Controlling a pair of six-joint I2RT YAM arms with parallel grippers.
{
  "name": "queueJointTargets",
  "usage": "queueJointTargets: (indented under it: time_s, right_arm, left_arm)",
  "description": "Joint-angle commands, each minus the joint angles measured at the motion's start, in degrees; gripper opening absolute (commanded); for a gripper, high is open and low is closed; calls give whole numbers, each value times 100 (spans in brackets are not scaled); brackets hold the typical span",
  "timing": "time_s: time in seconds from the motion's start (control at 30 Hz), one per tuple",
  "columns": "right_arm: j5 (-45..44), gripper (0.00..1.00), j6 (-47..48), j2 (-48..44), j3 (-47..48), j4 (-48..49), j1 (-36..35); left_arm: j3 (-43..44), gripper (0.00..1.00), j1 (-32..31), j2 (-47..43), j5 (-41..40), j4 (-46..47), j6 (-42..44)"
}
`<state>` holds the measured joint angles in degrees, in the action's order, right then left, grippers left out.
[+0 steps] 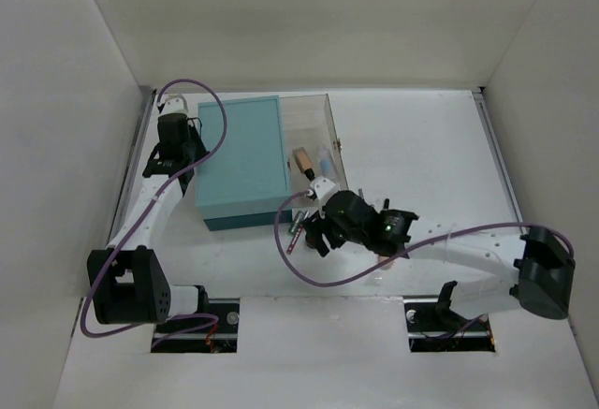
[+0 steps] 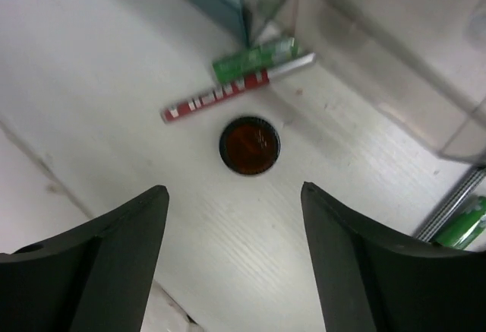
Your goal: Organize the makeup
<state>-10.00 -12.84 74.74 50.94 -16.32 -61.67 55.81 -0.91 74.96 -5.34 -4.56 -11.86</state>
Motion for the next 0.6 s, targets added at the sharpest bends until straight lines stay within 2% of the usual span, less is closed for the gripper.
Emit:
queueJointTargets:
  time_s: [0.0, 0.1, 0.33, 0.5, 0.57]
  right_arm:
    - [130, 83, 10, 391, -347, -48, -104]
    - [130, 89, 1, 857, -444, 435, -104]
    - [183, 92, 97, 1587, -304, 1261, -16]
    - [103, 91, 10, 1991, -199, 1578, 151]
    - [77, 83, 1, 2097, -146, 1684, 203]
  left_arm:
    - [-158, 15, 16, -148, 113, -414, 34]
    - [-150, 15, 16, -104, 113, -414, 34]
    - [-150, 15, 7, -87, 113, -423, 34]
    - [-158, 15, 16, -113, 113, -423, 34]
    - [-158, 15, 16, -113, 113, -423, 34]
